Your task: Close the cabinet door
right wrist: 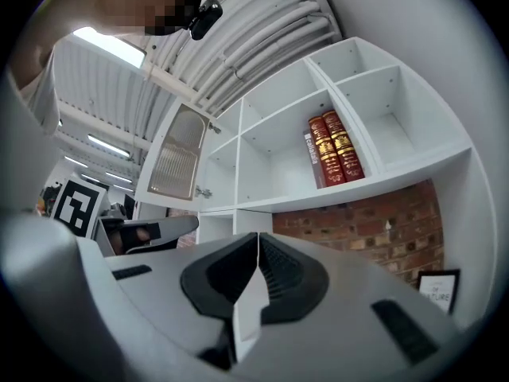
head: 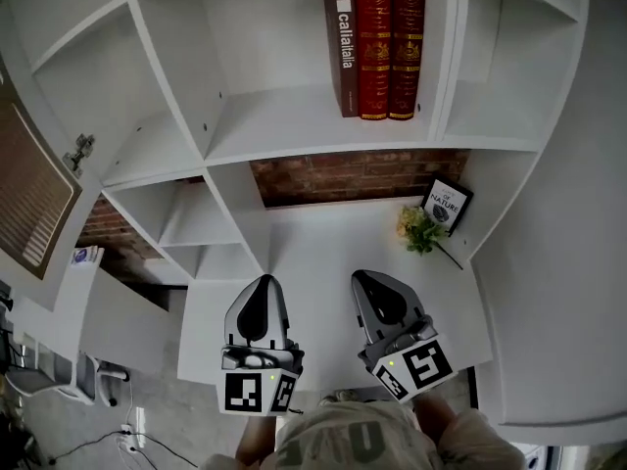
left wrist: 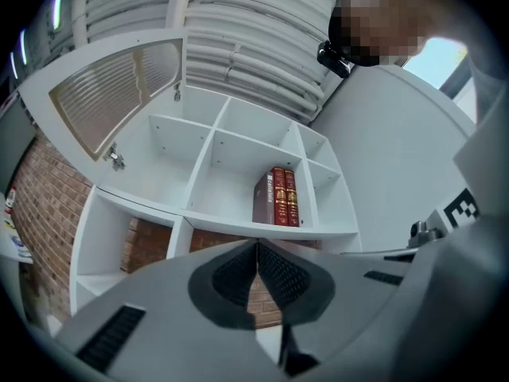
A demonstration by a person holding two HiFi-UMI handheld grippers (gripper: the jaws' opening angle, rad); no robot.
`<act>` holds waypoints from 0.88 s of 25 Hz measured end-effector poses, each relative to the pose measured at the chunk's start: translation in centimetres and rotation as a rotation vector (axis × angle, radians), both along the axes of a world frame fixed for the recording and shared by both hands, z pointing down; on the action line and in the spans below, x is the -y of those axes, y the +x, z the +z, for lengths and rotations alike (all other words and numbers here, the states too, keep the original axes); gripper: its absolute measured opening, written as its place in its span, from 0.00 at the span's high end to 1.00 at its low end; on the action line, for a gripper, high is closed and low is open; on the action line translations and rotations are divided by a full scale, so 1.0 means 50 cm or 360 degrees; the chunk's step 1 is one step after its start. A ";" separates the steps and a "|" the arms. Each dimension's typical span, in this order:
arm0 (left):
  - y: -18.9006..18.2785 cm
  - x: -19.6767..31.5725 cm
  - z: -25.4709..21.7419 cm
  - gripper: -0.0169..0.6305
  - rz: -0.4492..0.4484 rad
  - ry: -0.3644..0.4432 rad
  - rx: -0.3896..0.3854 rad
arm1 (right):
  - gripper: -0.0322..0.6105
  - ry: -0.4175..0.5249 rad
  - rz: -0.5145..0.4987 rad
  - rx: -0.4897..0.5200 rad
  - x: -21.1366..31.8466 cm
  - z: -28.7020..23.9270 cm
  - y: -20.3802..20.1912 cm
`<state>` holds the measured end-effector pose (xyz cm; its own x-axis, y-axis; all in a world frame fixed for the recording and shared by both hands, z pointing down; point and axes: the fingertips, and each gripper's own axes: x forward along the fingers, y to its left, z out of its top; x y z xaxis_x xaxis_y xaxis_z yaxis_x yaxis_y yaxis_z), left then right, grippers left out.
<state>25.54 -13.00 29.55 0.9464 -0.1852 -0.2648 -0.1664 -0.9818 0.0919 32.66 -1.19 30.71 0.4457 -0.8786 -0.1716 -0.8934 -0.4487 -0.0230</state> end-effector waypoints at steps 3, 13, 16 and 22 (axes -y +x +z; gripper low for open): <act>-0.043 0.032 -0.011 0.95 -0.0133 0.0022 0.0002 | 0.92 0.0039 -0.0195 -0.0009 0.058 -0.019 -0.032; -0.283 0.176 -0.028 0.95 -0.0780 0.0052 0.0086 | 0.91 0.0152 -0.0967 -0.0119 0.343 -0.132 -0.252; -0.363 0.196 -0.040 0.95 -0.0939 0.0062 0.0066 | 0.74 0.0200 -0.1221 -0.0182 0.430 -0.181 -0.358; -0.519 0.221 -0.043 0.95 -0.1222 0.0044 0.0051 | 0.58 0.0216 -0.1516 -0.0190 0.596 -0.256 -0.547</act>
